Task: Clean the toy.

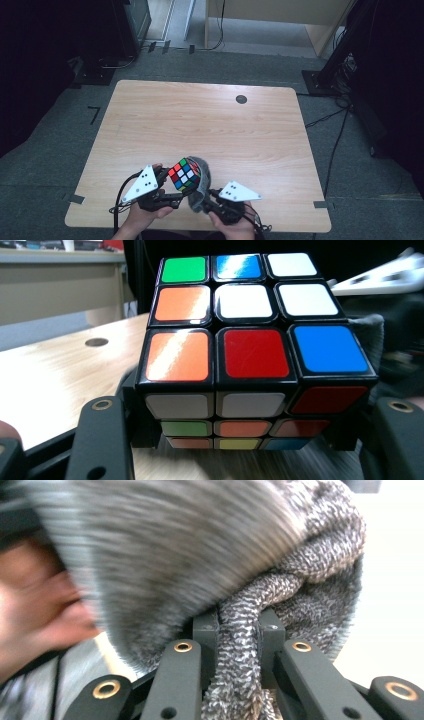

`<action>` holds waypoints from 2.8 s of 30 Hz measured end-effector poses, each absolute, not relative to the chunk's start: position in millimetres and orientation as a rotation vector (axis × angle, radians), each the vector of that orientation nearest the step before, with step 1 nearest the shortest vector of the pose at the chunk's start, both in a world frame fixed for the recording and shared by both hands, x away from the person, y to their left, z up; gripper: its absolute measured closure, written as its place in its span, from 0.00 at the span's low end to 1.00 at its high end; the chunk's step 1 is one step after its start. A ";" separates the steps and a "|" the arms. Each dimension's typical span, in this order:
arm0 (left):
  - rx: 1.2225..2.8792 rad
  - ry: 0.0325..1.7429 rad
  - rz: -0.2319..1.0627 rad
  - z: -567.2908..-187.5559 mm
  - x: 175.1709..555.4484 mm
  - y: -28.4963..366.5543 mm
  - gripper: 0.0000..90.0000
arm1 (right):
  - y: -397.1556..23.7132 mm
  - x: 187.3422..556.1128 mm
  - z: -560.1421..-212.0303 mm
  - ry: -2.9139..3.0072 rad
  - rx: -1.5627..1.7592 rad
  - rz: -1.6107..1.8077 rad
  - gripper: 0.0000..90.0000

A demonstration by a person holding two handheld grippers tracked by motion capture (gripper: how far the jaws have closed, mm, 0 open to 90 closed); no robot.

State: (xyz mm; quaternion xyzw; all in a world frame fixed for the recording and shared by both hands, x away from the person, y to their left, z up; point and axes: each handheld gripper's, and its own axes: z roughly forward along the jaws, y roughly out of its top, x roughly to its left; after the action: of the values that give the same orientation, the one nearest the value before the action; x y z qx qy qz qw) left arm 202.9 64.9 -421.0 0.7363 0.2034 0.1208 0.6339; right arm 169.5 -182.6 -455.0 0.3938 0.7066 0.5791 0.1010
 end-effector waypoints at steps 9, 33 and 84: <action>1.733 0.462 0.312 -424.6 200.3 55.9 0.38 | -167.9 162.3 -455.8 2.149 1.093 1.772 0.87; 1.756 0.598 0.322 -434.3 222.4 73.9 0.38 | -269.6 217.0 -509.2 2.015 1.431 1.045 0.68; 1.770 0.730 -0.030 -440.9 231.4 47.0 0.37 | -155.2 171.1 -471.0 1.873 0.833 1.501 0.38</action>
State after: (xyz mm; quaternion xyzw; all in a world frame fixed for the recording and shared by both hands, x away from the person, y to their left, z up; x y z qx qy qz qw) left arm 231.4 47.0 -440.9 0.7559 0.3118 -0.0130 0.5755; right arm 171.1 -155.2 -471.0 0.3132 0.7042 0.5644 0.2957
